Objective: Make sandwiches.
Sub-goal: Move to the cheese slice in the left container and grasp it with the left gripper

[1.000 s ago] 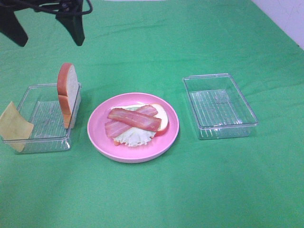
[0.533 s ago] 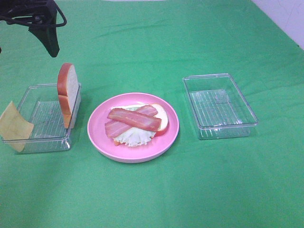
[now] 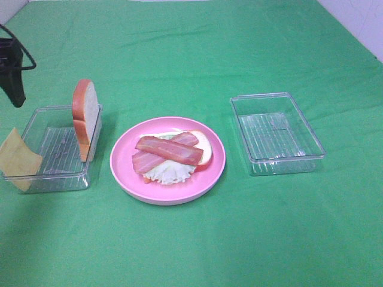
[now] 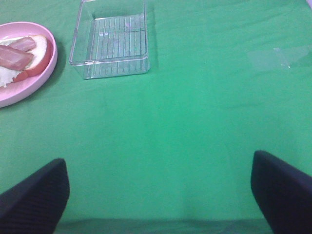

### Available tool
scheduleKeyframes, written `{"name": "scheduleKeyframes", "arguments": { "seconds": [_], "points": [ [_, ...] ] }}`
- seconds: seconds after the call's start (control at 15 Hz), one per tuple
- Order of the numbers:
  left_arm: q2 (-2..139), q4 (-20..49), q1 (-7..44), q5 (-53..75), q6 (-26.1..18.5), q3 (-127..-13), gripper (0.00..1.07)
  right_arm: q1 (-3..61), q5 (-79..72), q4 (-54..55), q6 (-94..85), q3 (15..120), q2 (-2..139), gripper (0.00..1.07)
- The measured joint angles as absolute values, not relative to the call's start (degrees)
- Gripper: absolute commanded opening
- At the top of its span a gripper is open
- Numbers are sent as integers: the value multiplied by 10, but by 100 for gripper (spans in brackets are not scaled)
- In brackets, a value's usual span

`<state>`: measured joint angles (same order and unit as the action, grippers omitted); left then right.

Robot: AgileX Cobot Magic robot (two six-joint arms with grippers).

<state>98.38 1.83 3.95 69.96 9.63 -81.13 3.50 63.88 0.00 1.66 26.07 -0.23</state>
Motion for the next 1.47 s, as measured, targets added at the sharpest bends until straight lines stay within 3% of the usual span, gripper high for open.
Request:
{"name": "scheduleKeyframes", "arguments": {
  "seconds": [0.27,1.13,1.47],
  "points": [
    [1015,9,21,700,73,-806,98,35,639,0,17,261,-2,96],
    [1141,0,38,668,73,-807,97,35,639,0,17,261,-2,96],
    [1144,0,38,655,78,-807,90,35,639,0,17,261,-2,96]
  ]
}}
